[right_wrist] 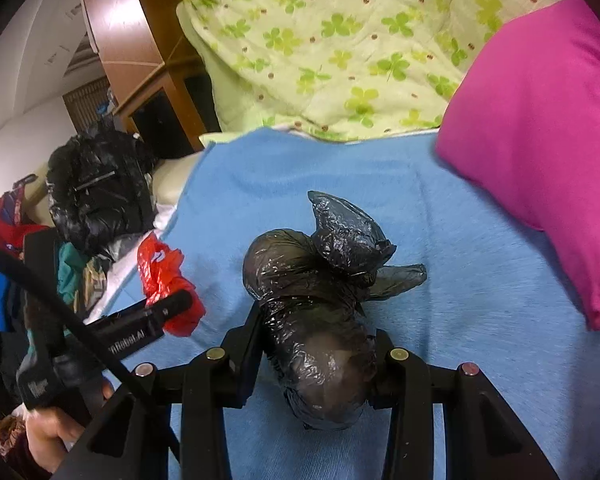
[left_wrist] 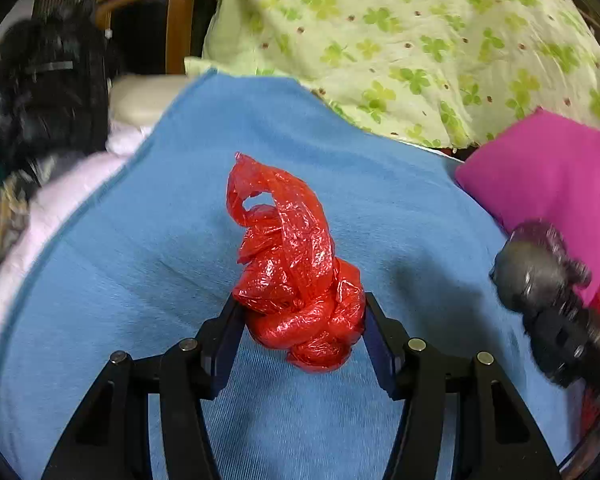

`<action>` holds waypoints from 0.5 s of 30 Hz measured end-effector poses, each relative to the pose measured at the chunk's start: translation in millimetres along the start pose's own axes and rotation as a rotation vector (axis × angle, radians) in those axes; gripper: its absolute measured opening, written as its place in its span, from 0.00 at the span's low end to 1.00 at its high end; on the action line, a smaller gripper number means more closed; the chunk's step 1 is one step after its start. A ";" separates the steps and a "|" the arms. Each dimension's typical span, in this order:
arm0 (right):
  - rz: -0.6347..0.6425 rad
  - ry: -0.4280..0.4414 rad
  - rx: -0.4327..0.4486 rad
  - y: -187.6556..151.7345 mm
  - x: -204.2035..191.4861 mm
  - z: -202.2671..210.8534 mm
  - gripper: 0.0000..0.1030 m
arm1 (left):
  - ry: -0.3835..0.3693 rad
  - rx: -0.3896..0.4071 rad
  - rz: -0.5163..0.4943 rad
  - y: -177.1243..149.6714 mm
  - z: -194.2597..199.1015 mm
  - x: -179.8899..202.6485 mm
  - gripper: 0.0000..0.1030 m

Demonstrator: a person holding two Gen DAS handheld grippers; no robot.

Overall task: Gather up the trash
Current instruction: 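Close the left tool on the red plastic bag and lift it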

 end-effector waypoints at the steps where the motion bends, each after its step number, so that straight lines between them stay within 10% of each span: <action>1: -0.002 0.002 0.009 -1.6 0.3 6.5 0.41 | 0.011 0.009 -0.014 -3.1 5.1 3.1 0.57; 15: -0.008 -0.049 0.101 -28.7 16.0 75.7 0.41 | 0.040 0.097 -0.150 -38.9 56.0 49.1 0.58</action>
Point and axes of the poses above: each gripper's, at about its wrist camera, not at the fingertips, and z roughly against the way its jaws point, x to its right, y to its top, the point moved 3 cm from there along -z, roughly the way its jaws point, and after that the axes turned 14 degrees about -x, right-handed, at the moved point
